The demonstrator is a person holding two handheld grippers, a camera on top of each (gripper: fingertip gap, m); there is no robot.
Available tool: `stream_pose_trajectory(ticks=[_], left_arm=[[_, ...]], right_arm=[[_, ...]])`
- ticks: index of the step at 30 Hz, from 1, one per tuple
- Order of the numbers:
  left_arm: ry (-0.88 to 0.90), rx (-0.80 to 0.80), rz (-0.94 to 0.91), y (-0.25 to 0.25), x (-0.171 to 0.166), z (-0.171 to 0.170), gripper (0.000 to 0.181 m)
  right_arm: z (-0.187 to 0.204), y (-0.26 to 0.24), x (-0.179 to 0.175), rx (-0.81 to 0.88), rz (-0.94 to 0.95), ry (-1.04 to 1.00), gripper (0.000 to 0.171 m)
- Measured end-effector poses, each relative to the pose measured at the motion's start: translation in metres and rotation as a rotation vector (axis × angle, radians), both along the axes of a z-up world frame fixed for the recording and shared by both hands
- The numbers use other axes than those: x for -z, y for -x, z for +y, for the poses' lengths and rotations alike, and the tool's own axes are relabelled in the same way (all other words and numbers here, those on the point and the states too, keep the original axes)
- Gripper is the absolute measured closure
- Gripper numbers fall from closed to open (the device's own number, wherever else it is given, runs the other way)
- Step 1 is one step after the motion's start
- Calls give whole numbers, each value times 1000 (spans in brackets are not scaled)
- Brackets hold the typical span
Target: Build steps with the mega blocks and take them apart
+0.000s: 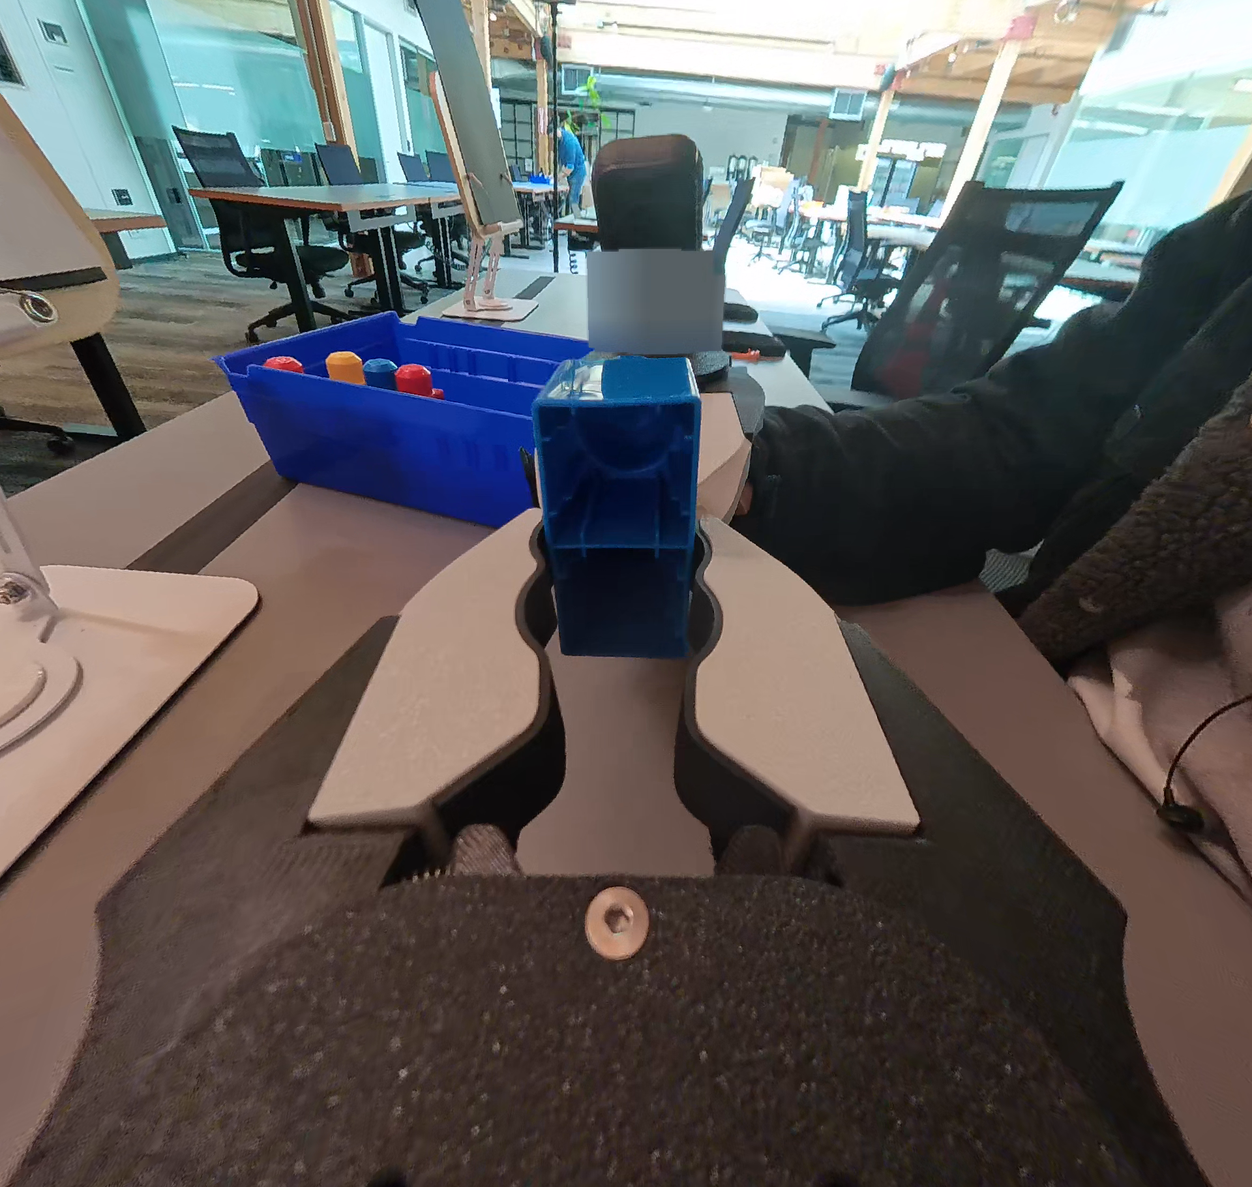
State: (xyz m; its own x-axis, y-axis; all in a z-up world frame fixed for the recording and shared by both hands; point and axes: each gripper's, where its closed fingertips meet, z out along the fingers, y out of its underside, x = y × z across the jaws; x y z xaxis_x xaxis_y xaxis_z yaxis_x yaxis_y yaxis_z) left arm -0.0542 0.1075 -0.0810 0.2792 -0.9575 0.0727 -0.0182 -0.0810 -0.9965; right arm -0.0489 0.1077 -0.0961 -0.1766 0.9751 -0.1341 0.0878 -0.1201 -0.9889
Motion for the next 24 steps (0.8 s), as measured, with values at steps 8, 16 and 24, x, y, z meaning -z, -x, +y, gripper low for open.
stream_pose_trajectory(ticks=[8, 16, 24], left_arm=[[101, 8, -185, 2, -6, 9, 144], [199, -47, -320, 19, -17, 24, 144], [229, -20, -233, 7, -8, 19, 144]], right_arm=[[10, -2, -19, 55, 105, 82, 133], [38, -19, -38, 150, 220, 203, 127], [23, -6, -18, 72, 108, 220, 135]])
